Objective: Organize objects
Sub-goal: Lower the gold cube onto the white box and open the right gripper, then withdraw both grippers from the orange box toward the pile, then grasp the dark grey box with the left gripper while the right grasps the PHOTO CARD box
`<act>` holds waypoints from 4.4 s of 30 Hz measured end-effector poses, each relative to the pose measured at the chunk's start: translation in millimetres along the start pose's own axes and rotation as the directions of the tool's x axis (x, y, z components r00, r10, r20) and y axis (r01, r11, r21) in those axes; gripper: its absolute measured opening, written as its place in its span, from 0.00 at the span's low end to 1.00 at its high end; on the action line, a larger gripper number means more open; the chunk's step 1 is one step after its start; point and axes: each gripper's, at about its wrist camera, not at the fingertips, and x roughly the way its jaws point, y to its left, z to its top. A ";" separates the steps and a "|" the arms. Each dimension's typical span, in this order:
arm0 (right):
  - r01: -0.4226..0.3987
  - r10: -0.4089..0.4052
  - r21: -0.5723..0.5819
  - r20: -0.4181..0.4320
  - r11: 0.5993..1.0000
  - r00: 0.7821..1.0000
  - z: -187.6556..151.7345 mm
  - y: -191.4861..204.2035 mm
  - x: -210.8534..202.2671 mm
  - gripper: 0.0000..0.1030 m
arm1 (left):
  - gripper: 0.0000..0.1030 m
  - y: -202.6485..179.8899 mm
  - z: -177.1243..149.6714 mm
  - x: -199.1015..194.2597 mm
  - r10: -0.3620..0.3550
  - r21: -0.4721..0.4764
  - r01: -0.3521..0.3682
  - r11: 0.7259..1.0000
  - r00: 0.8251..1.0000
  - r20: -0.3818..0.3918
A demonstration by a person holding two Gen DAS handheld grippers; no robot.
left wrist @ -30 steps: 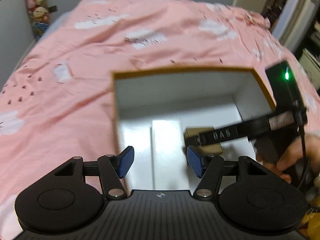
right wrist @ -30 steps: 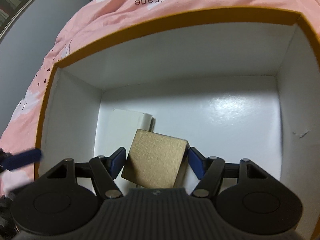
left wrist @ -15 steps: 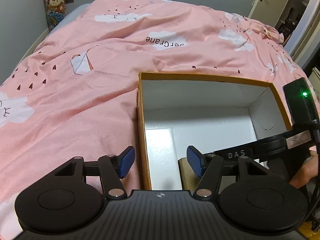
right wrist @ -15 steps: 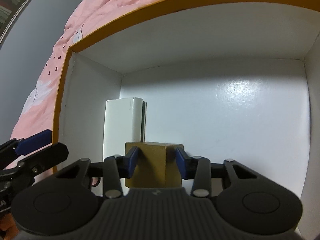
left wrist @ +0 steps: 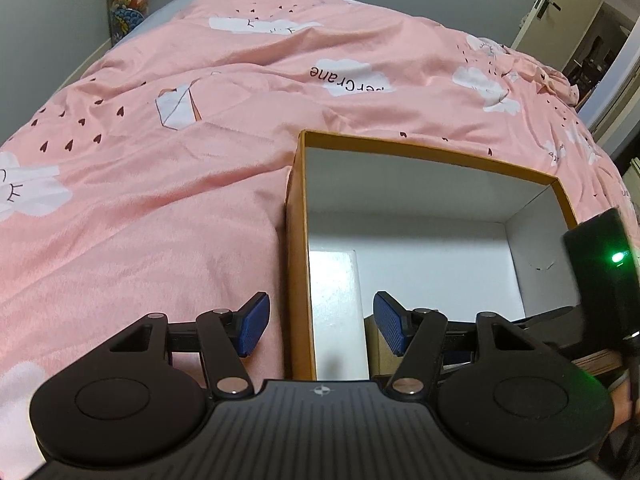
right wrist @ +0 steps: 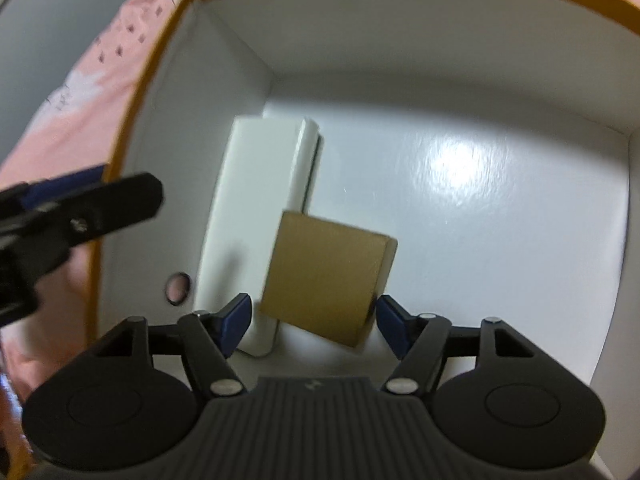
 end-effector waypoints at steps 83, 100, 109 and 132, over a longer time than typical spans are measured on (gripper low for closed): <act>-0.086 0.079 0.000 0.398 0.996 0.914 -151.0 -7.9 -119.6 0.41 | 0.61 -37.2 -109.1 -91.7 -0.192 0.175 0.180 0.968 0.980 0.051; -0.056 0.035 0.056 0.325 0.997 0.945 -199.1 -13.2 -99.1 0.41 | 0.70 -60.4 -155.8 -38.3 -0.102 0.372 0.119 0.921 0.993 -0.067; -0.035 0.016 0.063 0.282 0.997 0.959 -191.7 -15.3 -82.4 0.40 | 0.71 -62.8 -145.5 -20.0 -0.150 0.349 0.168 0.922 0.986 -0.080; -0.057 -0.024 0.219 0.350 0.974 0.936 -177.6 -57.7 -94.2 0.36 | 0.87 -93.1 -103.3 35.5 0.004 0.194 0.035 0.980 0.980 -0.200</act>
